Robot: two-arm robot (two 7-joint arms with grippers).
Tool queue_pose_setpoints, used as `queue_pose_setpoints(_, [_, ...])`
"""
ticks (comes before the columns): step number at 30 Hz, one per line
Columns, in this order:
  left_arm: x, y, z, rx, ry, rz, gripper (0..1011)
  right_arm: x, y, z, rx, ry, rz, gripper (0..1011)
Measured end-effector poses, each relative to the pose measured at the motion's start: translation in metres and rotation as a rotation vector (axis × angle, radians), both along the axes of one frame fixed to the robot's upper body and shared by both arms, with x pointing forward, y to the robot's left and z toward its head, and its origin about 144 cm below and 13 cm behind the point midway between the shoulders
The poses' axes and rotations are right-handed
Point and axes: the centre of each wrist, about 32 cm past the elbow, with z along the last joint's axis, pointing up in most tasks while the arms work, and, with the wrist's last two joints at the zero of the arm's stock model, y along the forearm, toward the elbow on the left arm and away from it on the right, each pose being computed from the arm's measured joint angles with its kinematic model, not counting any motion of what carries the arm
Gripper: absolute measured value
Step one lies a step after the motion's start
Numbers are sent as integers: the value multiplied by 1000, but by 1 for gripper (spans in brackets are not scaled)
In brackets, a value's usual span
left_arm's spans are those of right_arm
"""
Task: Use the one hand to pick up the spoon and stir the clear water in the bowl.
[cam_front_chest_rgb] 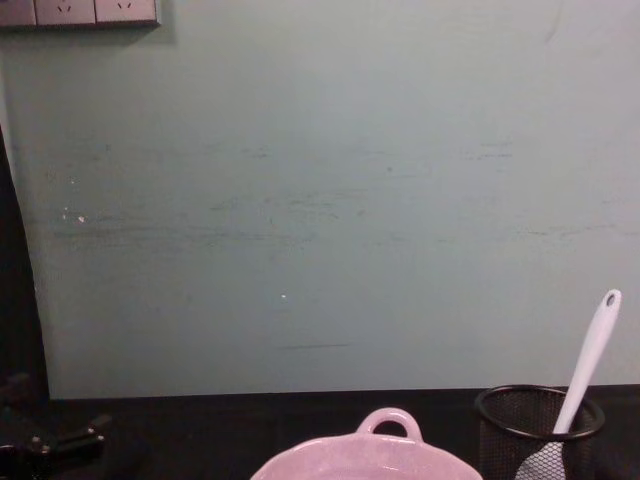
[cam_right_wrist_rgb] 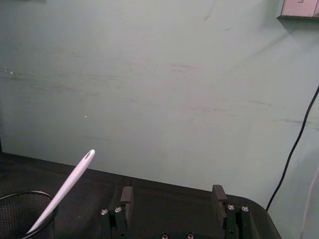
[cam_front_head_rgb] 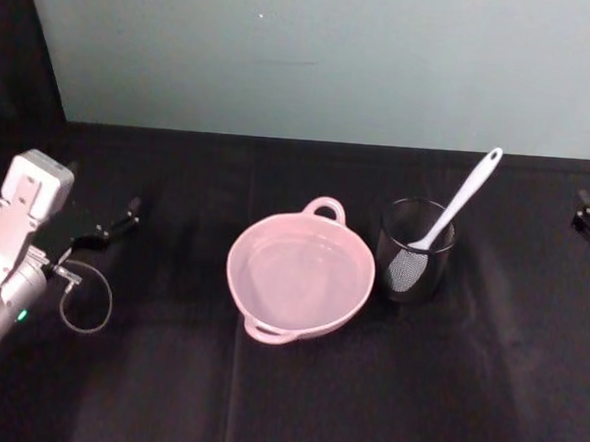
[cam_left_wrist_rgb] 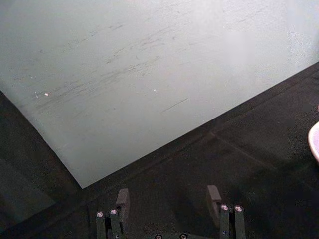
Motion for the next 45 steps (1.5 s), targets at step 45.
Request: queue_pose_setpoints(45, [0, 0, 0, 0, 0, 0, 1011, 0, 0, -1, 0, -2, 0, 1003])
